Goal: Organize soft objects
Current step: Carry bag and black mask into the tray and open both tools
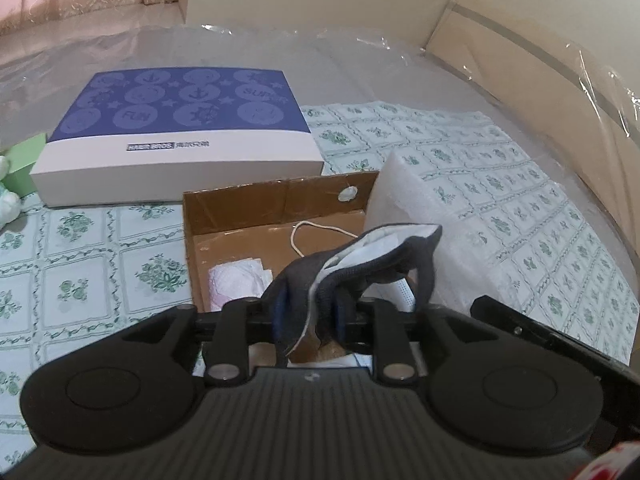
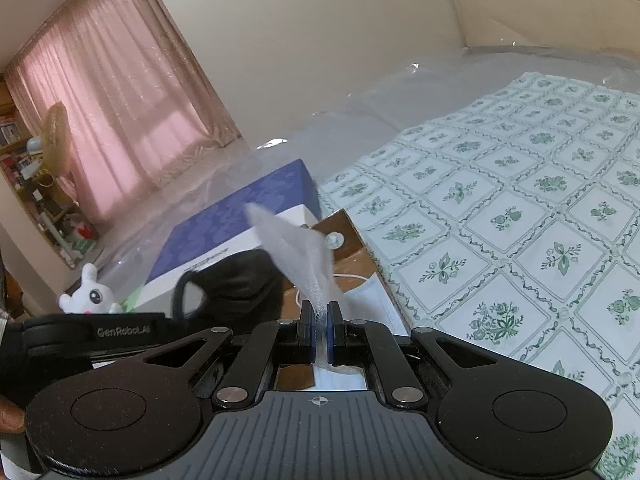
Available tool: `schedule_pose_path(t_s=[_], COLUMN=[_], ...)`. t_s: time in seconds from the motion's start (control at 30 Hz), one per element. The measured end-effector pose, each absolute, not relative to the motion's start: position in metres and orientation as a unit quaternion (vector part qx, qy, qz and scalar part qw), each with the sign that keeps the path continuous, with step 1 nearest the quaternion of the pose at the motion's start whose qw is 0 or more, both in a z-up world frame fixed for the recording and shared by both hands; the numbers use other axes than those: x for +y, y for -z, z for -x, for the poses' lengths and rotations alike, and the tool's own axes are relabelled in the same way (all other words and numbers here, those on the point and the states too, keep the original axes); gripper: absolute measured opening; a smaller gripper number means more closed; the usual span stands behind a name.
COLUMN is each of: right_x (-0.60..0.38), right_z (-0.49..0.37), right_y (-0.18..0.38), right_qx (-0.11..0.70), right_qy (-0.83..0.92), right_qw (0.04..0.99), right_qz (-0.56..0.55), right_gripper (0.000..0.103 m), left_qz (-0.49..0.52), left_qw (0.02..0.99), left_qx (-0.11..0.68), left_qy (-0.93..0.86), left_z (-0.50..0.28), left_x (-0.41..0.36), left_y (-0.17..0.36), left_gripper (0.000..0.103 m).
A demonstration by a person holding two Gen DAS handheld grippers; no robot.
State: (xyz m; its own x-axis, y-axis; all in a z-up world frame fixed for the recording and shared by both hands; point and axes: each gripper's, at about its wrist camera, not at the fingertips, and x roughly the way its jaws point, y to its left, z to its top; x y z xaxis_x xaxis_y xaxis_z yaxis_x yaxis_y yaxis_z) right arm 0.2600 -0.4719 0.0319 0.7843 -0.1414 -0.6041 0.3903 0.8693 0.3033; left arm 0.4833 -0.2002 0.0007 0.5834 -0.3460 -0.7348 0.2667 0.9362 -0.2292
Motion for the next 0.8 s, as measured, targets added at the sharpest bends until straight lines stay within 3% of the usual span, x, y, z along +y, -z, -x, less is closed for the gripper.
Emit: schedule_pose_path(t_s=[0.07,0.37,0.8], right_x=[-0.474,-0.463,-0.426], right_z=[-0.263,-0.27,-0.263], right_y=[-0.028,-0.012,0.023], right_qx=[0.295,0.324,0.426], right_qy=[0.147,0.144,0.094], right_qw=[0.921,0.925,0.899], right_qz=[-0.206,-0.139,0.025], right_gripper=[0.005,0.006,0.006], left_qz=[0.038,-0.001,-0.017], left_qw=[0.889,0.898,0.893], left_qx=[0.423,0.405,0.414], left_qy=[0.171,0.171,0.177], left_z=[-0.485,-0.472,-0.439], left_x=[-0.203,-0.199,-0.192], left_y=[0.001,-0.007,0.001], left_gripper=[0.037,0.052,0.052])
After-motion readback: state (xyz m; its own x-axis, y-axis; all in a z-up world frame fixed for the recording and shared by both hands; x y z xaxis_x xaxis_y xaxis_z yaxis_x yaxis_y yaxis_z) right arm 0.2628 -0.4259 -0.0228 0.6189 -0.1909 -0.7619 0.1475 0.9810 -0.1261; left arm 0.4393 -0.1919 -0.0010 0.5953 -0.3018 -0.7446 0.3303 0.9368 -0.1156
